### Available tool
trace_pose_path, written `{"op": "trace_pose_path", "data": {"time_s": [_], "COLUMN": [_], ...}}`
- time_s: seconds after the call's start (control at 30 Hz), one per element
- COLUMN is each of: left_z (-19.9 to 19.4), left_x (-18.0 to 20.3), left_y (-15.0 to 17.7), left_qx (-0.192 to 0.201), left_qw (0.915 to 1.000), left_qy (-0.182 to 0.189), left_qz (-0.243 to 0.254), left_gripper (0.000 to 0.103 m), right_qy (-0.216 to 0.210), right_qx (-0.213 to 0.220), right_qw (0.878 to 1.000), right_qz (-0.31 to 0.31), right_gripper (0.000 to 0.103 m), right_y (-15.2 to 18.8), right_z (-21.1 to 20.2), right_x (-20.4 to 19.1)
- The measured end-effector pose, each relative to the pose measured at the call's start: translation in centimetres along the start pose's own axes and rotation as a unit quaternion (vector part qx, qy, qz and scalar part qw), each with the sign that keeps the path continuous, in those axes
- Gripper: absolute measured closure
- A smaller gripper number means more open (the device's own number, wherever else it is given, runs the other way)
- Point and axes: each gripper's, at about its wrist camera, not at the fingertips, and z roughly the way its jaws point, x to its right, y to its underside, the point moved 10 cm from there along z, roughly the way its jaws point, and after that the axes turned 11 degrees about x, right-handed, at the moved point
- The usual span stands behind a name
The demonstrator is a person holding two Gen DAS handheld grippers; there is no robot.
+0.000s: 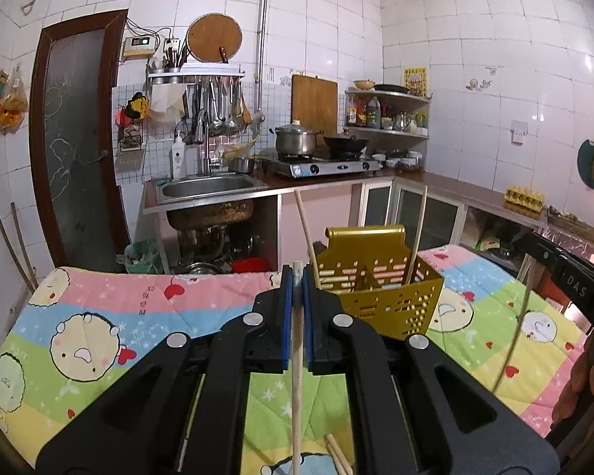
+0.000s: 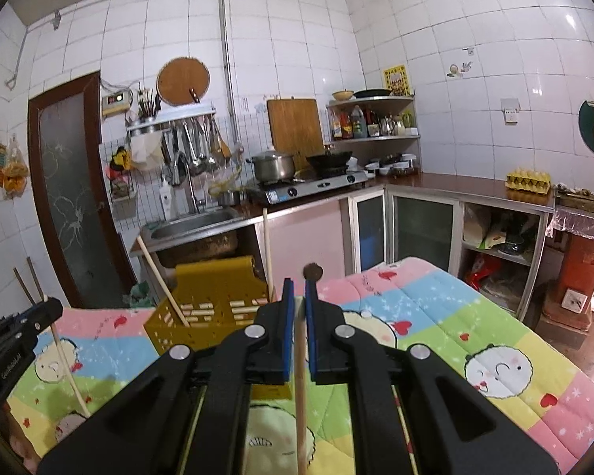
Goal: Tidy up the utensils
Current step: 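Raise the left tool's chopstick over the holder while the right tool carries its chopstick, then open the left tool into the yellow holder while the right tool drops its chopstick in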
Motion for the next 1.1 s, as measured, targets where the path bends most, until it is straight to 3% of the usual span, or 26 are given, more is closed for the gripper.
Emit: {"op": "trace_pose_path", "data": {"time_s": [0.27,0.57,0.77,0.9,1.1], "left_z": [1.5,2.8,4.7,9.2,14.5], "left_x": [0.6,1.7,2.8,3.2,3.2], "left_y": [-2.9,-13.2,-17.6,-15.9,-7.5], "left_qx": [0.024,0.107,0.170,0.154,0.071], "left_qw": [0.9997,0.9942,0.9852,0.9875,0.9972], "left_qy": [0.005,0.010,0.006,0.001,-0.005], "left_qz": [-0.002,-0.010,-0.022,-0.034,-0.024], "left_gripper": [0.099,0.099,0.099,0.099,0.099], "right_qy": [-0.005,-0.021,-0.027,-0.023,-0.036], "right_qx": [0.026,0.090,0.123,0.114,0.038], "right_qw": [1.000,0.996,0.992,0.993,0.998], "right_qz": [0.001,-0.008,-0.010,-0.018,-0.031], "right_gripper": [0.097,0.097,0.097,0.097,0.097], "right_y": [-3.1,-11.4,-15.4,-13.8,-6.3], "right_z": [1.7,2.7,5.1,7.8,11.9], "right_x": [-1.0,-4.1,-6.7,-7.7,-7.3]}}
